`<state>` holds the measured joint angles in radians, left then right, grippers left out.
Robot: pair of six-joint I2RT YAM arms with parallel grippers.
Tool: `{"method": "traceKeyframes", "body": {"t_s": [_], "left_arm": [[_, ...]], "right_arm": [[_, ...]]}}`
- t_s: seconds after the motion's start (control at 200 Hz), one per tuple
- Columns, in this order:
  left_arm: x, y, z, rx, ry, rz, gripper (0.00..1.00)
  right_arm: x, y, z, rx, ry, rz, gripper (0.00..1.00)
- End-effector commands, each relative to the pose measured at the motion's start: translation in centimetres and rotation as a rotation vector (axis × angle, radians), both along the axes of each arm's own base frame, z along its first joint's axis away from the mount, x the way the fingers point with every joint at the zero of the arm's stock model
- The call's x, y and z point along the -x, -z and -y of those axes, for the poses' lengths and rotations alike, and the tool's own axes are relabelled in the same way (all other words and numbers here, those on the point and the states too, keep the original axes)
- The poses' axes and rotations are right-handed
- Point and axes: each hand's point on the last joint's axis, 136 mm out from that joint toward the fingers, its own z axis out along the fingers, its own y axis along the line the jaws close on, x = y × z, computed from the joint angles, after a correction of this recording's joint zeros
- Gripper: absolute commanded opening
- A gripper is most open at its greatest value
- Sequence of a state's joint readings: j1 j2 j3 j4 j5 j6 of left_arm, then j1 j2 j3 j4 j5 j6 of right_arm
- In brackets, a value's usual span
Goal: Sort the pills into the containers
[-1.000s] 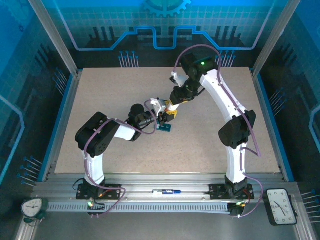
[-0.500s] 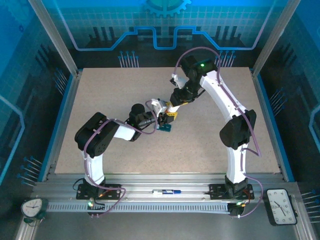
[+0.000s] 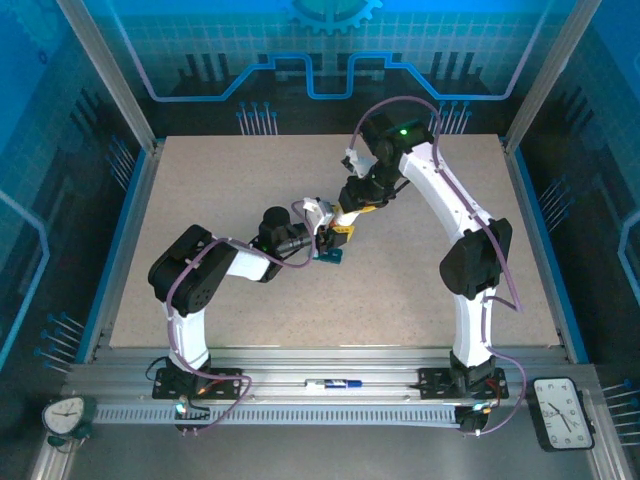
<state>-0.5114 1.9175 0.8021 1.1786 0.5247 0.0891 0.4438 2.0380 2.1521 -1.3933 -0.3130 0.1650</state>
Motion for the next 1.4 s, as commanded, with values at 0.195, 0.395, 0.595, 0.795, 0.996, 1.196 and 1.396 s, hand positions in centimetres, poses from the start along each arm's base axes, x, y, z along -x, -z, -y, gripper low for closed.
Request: {"method": "traceKeyframes", "body": {"t_s": [0.195, 0.395, 0.595, 0.795, 0.996, 1.196, 1.396], "left_arm": [[0.3, -5.3, 0.4, 0.071, 0.010, 0.170, 0.00], [0.3, -4.9, 0.3, 0.066, 0.008, 0.163, 0.00], [0.3, -4.8, 0.3, 0.069, 0.006, 0.153, 0.00], [0.1, -4.6, 0.2, 0.074, -0.002, 0.140, 0.00], [0.1, -5.1, 0.1, 0.086, -0.006, 0.140, 0.00], [0.0, -6.2, -0.1, 0.118, -0.012, 0.129, 0.00], [-0.1, -8.9, -0.4, 0.214, 0.022, 0.077, 0.00]], "right_arm": [[0.6, -1.2, -2.0, -0.099, 0.005, -0.030, 0.50], [0.2, -1.7, -1.7, -0.102, 0.020, -0.006, 0.57], [-0.3, -2.6, -1.5, -0.106, 0.027, 0.024, 0.67], [-0.7, -4.3, -1.1, -0.130, 0.043, 0.083, 0.75], [-0.9, -6.8, 0.3, -0.156, 0.076, 0.162, 0.82], [-1.4, -10.3, 2.5, -0.256, 0.154, 0.274, 0.85], [-2.5, -12.7, 4.4, -0.394, 0.218, 0.422, 0.85]]}}
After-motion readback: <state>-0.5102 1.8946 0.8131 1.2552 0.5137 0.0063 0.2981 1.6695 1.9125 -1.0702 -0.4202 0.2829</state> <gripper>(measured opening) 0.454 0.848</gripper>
